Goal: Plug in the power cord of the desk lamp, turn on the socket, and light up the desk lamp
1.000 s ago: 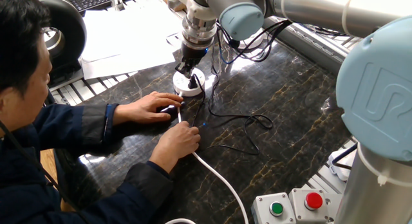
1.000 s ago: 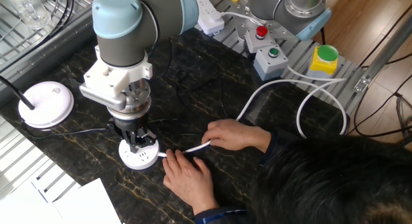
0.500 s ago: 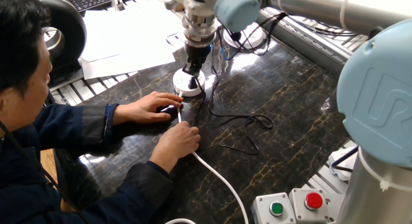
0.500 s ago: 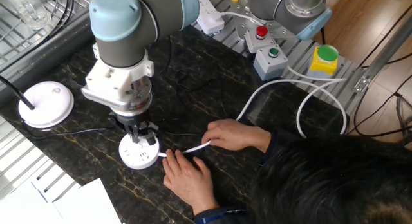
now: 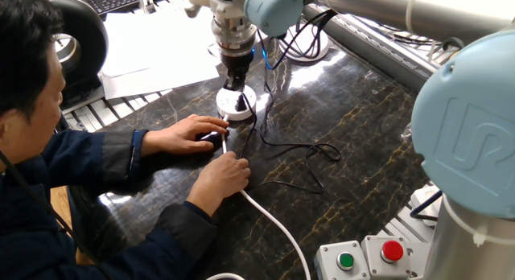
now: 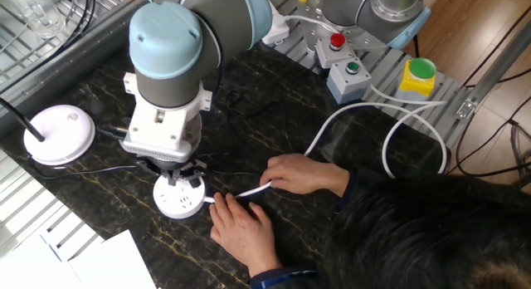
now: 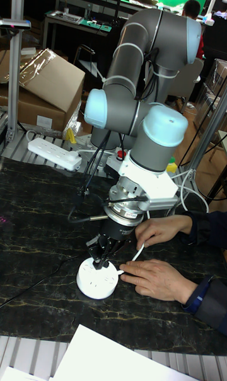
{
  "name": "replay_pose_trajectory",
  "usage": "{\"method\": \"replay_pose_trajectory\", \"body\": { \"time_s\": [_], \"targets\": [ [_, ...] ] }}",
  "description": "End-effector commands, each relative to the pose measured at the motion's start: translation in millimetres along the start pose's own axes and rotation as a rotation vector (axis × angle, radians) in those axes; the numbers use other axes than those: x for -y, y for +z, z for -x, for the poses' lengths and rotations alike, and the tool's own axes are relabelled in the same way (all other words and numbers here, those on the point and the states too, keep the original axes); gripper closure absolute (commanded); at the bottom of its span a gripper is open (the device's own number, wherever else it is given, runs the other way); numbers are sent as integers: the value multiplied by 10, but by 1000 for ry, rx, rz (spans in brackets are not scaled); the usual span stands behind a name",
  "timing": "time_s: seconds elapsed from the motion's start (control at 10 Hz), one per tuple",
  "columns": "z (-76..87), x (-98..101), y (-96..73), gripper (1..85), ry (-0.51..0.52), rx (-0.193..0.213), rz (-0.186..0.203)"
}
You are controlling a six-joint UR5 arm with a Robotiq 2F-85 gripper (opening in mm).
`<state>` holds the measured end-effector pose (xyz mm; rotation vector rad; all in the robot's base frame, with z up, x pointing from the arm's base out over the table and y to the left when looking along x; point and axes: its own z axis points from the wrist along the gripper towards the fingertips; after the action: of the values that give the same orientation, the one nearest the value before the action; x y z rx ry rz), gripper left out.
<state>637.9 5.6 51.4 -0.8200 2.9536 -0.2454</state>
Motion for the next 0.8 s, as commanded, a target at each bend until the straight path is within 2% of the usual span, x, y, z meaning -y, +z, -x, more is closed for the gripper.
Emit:
{"method": "replay_pose_trajectory", "body": {
  "time_s": [0.0,0.1,0.3,0.4,0.5,0.6,0.7],
  "targets": [
    [-32,61,-6,847,40,-10,-10],
    [-50,-93,-9,847,94,-20,49],
    [107,-276,-27,847,114,37,122],
    [130,-115,-13,847,118,49,61],
    [35,-34,-7,847,83,14,27],
    [-70,-63,-8,847,48,-26,37],
    [64,-1,-39,847,3,-68,43]
  ]
}}
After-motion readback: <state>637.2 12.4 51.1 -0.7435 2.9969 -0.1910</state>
